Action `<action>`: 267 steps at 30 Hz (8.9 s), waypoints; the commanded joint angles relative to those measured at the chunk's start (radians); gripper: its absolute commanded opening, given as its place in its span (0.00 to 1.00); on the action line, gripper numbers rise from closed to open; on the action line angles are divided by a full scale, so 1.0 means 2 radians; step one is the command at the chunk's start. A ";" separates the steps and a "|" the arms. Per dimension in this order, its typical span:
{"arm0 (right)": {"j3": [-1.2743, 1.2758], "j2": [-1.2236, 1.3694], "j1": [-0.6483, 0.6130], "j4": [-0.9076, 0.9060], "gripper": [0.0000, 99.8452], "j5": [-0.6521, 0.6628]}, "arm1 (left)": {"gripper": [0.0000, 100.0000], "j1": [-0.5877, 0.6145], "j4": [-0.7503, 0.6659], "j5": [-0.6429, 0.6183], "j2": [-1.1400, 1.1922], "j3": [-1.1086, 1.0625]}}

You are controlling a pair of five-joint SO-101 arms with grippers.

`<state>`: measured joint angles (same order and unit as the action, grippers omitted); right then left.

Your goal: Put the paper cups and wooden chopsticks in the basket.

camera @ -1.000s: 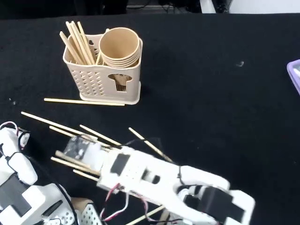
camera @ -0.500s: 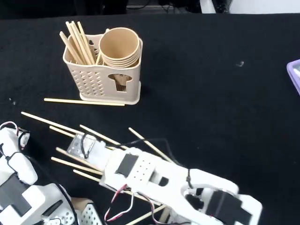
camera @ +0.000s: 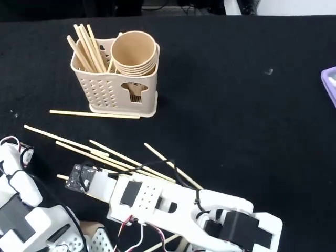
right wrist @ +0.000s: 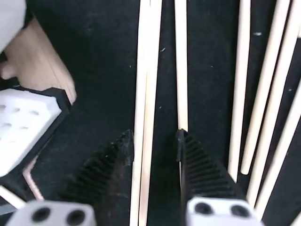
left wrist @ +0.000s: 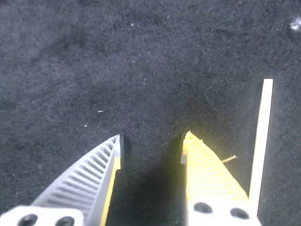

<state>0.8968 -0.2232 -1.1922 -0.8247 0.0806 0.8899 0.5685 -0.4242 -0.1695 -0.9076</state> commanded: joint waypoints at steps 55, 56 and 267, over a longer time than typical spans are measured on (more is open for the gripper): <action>-0.034 -0.446 0.258 0.114 0.01 0.015 | 0.21 -0.007 -0.002 -0.001 0.002 0.027; -0.033 -0.450 0.258 0.157 0.01 0.014 | 0.21 -0.007 -0.002 -0.001 0.002 0.027; -0.561 0.149 1.139 -0.298 0.16 0.021 | 0.03 -0.732 0.373 0.442 -0.121 -0.006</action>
<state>-0.1895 0.0760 1.0909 -1.4170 0.1343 -0.5907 1.3080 0.4350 -0.3951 -0.8938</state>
